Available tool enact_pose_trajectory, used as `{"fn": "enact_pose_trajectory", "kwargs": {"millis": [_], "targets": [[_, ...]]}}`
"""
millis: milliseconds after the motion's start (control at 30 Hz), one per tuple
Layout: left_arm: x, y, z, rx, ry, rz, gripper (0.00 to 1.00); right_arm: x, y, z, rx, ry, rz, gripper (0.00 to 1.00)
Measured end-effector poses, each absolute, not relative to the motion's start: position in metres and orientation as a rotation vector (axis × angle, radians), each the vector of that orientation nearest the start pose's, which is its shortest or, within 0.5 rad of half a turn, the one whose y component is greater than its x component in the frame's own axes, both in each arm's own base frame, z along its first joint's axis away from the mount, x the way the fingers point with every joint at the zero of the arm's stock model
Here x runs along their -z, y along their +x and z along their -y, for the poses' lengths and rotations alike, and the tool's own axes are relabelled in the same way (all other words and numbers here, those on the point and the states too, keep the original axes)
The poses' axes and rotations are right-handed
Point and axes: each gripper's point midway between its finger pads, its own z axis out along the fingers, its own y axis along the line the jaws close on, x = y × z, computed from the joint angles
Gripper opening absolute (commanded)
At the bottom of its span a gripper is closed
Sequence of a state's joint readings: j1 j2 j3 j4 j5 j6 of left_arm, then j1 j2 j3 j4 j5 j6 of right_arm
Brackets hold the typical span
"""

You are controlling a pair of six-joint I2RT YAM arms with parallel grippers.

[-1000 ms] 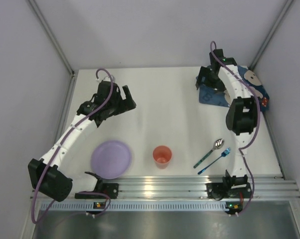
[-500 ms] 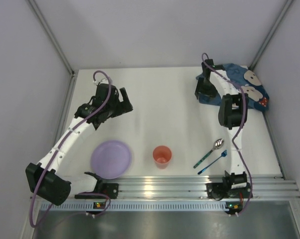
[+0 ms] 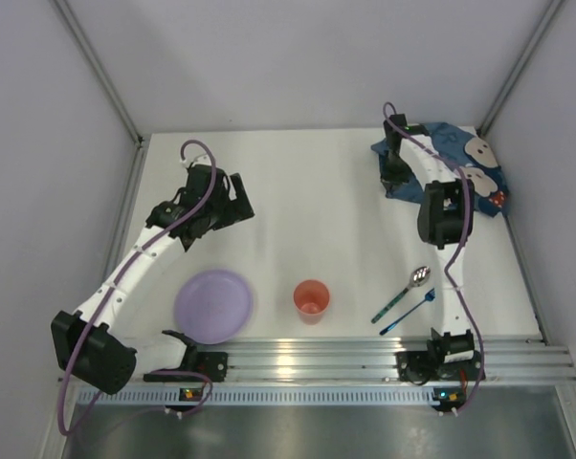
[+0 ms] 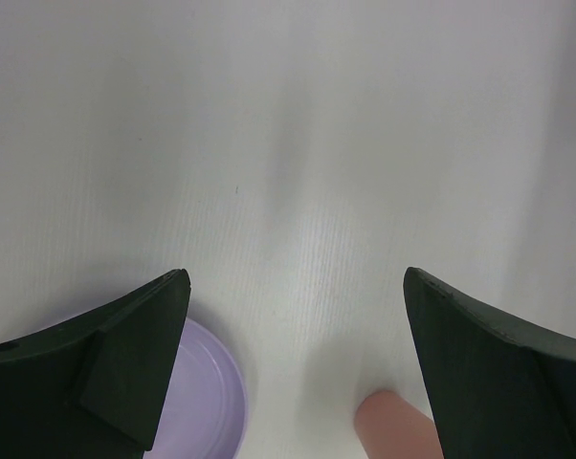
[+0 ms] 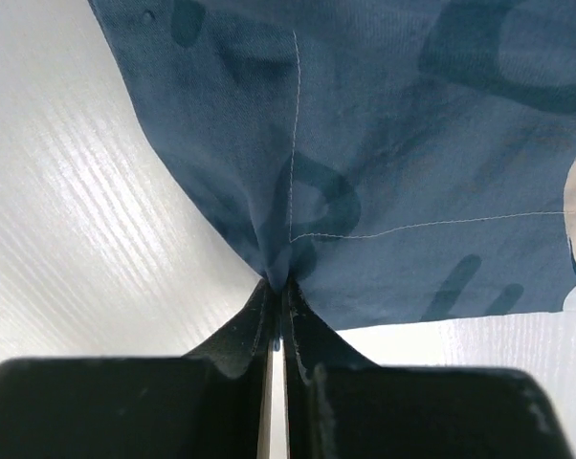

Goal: Set the dinner table for one person

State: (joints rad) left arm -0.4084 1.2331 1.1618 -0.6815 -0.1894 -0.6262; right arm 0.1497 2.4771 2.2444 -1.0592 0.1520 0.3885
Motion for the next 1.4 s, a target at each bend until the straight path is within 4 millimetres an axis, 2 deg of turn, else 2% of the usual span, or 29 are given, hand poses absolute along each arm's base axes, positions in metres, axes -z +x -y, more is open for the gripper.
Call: {"fn": "enact_pose_trajectory", "kwargs": {"millis": [67,167,233,300,333,367,400,433,500,567,600,667,733,833,933,1033,1133,1167,1233,1267,1300,1400], "targets": [[-0.206,0.316,0.126,0.301,-0.348,-2.306,0.99,-0.028,0.507,-0.068,0.079,0.376,-2.809,0.00],[-0.205,0.316,0.126,0.297,-0.347,-2.309,0.99,-0.031,0.500,-0.087,-0.059,0.430,-2.829,0.00],[-0.205,0.316,0.126,0.297,-0.346,-2.309,0.99,-0.038,0.494,-0.111,-0.221,0.493,-2.840,0.00],[-0.205,0.316,0.126,0.295,-0.341,-2.309,0.99,-0.058,0.497,-0.144,-0.450,0.572,-2.798,0.00],[-0.204,0.316,0.126,0.294,-0.337,-2.310,0.99,-0.072,0.502,-0.164,-0.583,0.623,-2.747,0.11],[-0.205,0.316,0.126,0.293,-0.333,-2.310,0.99,-0.092,0.511,-0.187,-0.734,0.657,-2.671,0.33],[-0.204,0.316,0.126,0.291,-0.328,-2.312,0.99,-0.117,0.522,-0.214,-0.910,0.670,-2.577,0.74],[-0.204,0.316,0.126,0.292,-0.323,-2.314,0.99,-0.154,0.538,-0.246,-1.124,0.666,-2.442,1.00],[-0.205,0.319,0.129,0.298,-0.311,-2.320,0.99,-0.213,0.551,-0.291,-1.415,0.579,-2.253,1.00],[-0.206,0.324,0.134,0.310,-0.300,-2.325,0.99,-0.270,0.546,-0.324,-1.654,0.474,-2.106,1.00],[-0.207,0.327,0.137,0.322,-0.293,-2.327,0.99,-0.292,0.538,-0.336,-1.743,0.413,-2.058,1.00],[-0.207,0.332,0.143,0.343,-0.279,-2.335,0.99,-0.317,0.525,-0.343,-1.838,0.326,-1.997,1.00],[-0.204,0.337,0.150,0.367,-0.264,-2.347,0.99,-0.320,0.514,-0.330,-1.857,0.312,-1.995,1.00],[-0.189,0.343,0.163,0.385,-0.237,-2.387,0.98,-0.306,0.504,-0.284,-1.768,0.365,-2.032,1.00],[-0.164,0.349,0.176,0.398,-0.221,-2.450,0.98,-0.288,0.498,-0.223,-1.600,0.446,-2.077,1.00],[-0.136,0.360,0.190,0.413,-0.220,-2.513,0.97,-0.272,0.485,-0.150,-1.372,0.524,-2.112,1.00],[-0.116,0.374,0.203,0.428,-0.233,-2.559,0.96,-0.253,0.464,-0.097,-1.165,0.597,-2.161,1.00],[-0.113,0.382,0.208,0.438,-0.239,-2.560,0.96,-0.246,0.454,-0.086,-1.105,0.614,-2.187,1.00],[-0.107,0.398,0.219,0.471,-0.247,-2.556,0.94,-0.230,0.434,-0.077,-1.021,0.628,-2.242,1.00],[-0.105,0.409,0.226,0.490,-0.256,-2.550,0.94,-0.216,0.415,-0.077,-0.982,0.633,-2.293,1.00],[-0.103,0.418,0.232,0.507,-0.261,-2.538,0.94,-0.211,0.408,-0.076,-0.968,0.638,-2.314,1.00],[-0.093,0.442,0.248,0.545,-0.283,-2.528,0.93,-0.179,0.369,-0.077,-0.913,0.669,-2.424,1.00]]}}
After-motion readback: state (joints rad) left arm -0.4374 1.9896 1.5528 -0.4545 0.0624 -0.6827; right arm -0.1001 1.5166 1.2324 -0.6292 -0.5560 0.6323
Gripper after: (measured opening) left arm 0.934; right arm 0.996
